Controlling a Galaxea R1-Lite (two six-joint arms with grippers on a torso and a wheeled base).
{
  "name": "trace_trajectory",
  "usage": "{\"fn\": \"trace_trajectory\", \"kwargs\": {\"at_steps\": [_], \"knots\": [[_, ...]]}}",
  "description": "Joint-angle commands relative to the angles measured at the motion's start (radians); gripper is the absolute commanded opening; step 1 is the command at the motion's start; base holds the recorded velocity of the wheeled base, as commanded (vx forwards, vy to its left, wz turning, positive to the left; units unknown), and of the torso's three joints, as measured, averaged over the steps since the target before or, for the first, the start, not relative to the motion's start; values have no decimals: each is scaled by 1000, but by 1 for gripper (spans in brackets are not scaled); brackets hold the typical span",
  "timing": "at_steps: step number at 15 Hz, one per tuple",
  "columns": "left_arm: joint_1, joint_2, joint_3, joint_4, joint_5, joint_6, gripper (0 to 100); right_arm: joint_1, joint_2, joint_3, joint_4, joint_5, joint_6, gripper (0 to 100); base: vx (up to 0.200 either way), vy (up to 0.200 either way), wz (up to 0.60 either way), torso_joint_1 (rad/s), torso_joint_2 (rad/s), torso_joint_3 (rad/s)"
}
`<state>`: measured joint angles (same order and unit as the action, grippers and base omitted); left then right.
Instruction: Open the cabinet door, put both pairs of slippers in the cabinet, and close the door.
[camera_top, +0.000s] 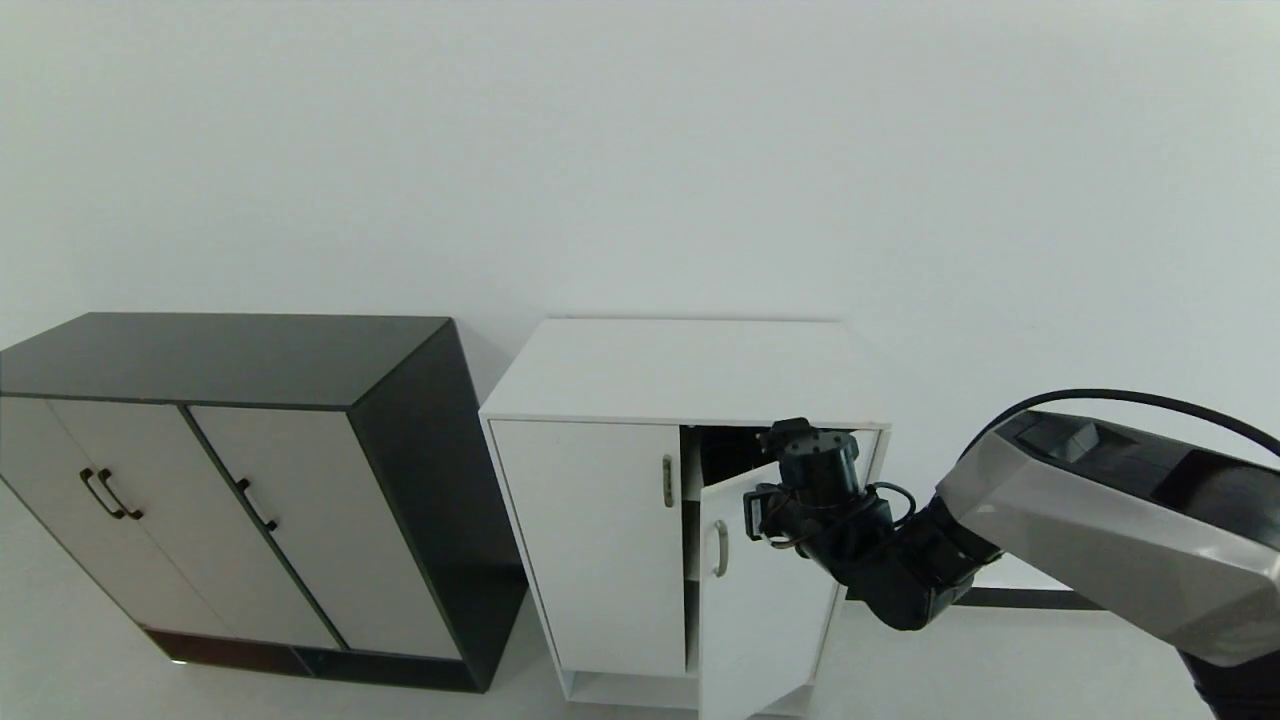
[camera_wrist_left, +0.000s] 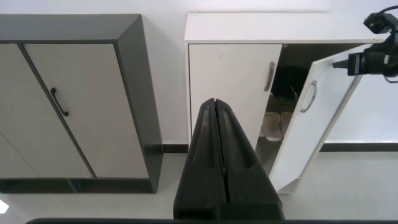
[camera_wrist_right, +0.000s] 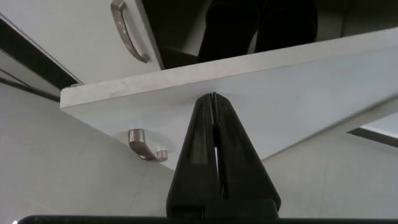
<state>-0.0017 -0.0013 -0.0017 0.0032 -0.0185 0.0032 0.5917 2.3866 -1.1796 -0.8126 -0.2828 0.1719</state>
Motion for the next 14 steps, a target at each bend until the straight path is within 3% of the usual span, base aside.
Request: {"fn": "trace_trajectory", "kwargs": {"at_steps": [1,5,14], "knots": [[0,1,0,0,0,0,0,-10,37,-63,24,1,0,0,0,0,0,0,0,0],[0,1,0,0,0,1,0,-43,86,-166,67,1,0,0,0,0,0,0,0,0],[0,1,0,0,0,3,0,-79,151,-255,96,10,0,0,0,0,0,0,0,0]]}}
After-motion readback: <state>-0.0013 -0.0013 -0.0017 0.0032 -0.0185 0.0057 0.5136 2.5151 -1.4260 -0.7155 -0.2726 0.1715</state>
